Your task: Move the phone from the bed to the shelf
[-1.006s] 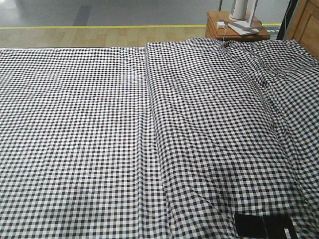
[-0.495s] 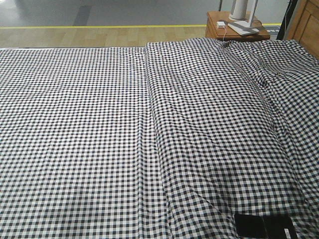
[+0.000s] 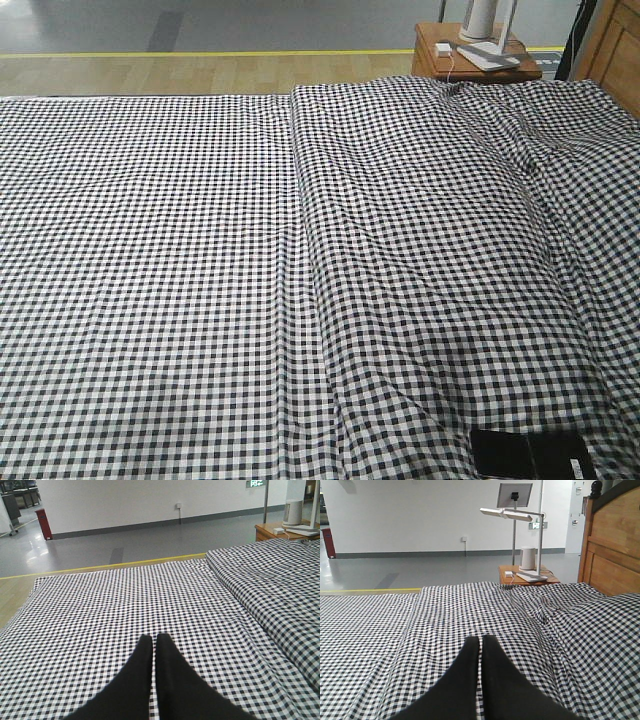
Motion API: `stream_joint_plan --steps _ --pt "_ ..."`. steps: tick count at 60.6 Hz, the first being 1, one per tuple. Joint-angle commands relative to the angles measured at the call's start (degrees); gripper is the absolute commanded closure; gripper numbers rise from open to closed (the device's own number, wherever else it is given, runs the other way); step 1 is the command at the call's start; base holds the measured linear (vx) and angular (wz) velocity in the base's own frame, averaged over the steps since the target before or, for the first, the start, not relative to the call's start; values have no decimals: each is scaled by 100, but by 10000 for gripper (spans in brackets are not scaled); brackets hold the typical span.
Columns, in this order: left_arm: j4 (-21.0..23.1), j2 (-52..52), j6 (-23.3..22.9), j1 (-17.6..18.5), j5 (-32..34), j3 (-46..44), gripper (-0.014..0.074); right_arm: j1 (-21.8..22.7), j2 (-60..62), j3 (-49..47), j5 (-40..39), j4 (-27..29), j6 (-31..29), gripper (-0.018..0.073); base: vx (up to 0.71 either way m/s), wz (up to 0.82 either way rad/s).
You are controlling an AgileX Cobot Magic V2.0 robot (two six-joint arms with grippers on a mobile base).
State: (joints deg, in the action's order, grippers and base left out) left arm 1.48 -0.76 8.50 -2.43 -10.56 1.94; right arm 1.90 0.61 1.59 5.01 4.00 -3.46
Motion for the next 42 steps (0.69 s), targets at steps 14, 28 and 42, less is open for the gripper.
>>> stream_joint_plan --steps 14,28,42 --pt "52 -77 -33 22 415 -122 595 40 69 20 -465 -31 2 568 0 0" --pt "52 -77 -33 22 415 -122 595 40 69 20 -948 -31 -3 568 0 0" --pt "52 -77 -33 22 415 -122 595 40 69 -94 -2487 -31 -3 566 0 0"
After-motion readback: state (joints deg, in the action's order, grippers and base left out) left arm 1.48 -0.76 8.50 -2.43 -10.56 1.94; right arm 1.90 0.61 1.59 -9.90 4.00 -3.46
